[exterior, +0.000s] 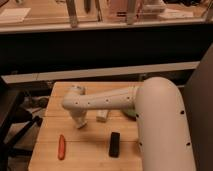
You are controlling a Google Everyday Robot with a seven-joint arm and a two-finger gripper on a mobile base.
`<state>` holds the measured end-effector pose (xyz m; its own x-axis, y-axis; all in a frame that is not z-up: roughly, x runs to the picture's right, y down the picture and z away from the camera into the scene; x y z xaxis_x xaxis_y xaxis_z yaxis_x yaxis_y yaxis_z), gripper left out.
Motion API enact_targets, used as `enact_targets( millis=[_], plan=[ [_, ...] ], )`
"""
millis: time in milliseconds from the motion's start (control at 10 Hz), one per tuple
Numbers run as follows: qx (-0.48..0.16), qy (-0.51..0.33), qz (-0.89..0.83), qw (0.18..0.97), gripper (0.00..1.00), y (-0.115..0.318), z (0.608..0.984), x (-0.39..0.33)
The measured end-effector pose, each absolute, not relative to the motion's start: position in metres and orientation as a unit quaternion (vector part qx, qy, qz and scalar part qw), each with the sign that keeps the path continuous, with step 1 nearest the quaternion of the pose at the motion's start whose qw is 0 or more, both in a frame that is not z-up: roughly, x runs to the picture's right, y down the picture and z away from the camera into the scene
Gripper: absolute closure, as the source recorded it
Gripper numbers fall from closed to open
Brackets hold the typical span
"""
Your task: Wipe the white sponge on the table
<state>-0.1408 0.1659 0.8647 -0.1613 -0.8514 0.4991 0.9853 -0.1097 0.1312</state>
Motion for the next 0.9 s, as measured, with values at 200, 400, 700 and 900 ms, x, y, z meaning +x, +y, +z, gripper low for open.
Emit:
enact_targets(
  millis=[200,400,700,900],
  plan=[
    [-0.149,-0.223,-0.735,0.623,1.0,0.17,0.859,-0.141],
    [-0.147,-0.224,-0.736,0.622,1.0,0.169,0.858,-0.14],
    [-0.143,-0.226,-0.737,0.62,1.0,0.172,0.855,-0.134],
    [-0.139,-0.228,-0.741,0.616,1.0,0.174,0.852,-0.134]
  ],
)
